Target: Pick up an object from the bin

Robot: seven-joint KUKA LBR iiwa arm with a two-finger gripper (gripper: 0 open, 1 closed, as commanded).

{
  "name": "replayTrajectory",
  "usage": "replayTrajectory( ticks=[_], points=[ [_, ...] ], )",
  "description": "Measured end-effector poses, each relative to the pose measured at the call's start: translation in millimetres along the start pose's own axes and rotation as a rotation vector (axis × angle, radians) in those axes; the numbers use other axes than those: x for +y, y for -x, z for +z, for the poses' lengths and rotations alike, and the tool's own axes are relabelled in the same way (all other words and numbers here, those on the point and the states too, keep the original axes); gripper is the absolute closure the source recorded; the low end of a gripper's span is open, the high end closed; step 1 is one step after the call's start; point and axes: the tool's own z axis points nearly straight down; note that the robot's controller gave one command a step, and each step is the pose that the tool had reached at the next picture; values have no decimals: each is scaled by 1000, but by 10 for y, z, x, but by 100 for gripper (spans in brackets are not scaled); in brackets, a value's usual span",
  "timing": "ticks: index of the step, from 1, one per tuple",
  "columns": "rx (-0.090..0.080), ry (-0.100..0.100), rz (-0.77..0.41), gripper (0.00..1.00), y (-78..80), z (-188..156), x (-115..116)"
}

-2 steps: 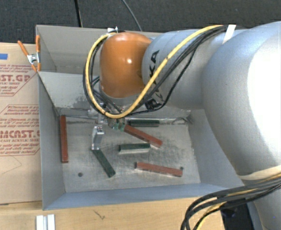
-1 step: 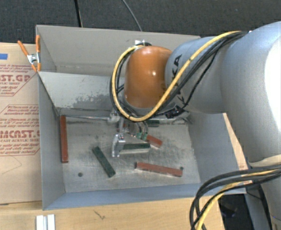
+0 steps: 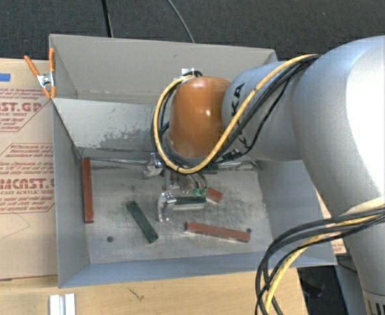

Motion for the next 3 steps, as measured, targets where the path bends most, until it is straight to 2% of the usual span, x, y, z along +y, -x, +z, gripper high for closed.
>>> replayTrajectory(
  ticks=[1, 2, 3],
  points=[
    [0, 2, -35, 0, -2, 78, 35],
    [2, 0, -49, 0, -95, -43, -334],
    [-5, 3, -213, 100, -281, 51, -505]
  ],
)
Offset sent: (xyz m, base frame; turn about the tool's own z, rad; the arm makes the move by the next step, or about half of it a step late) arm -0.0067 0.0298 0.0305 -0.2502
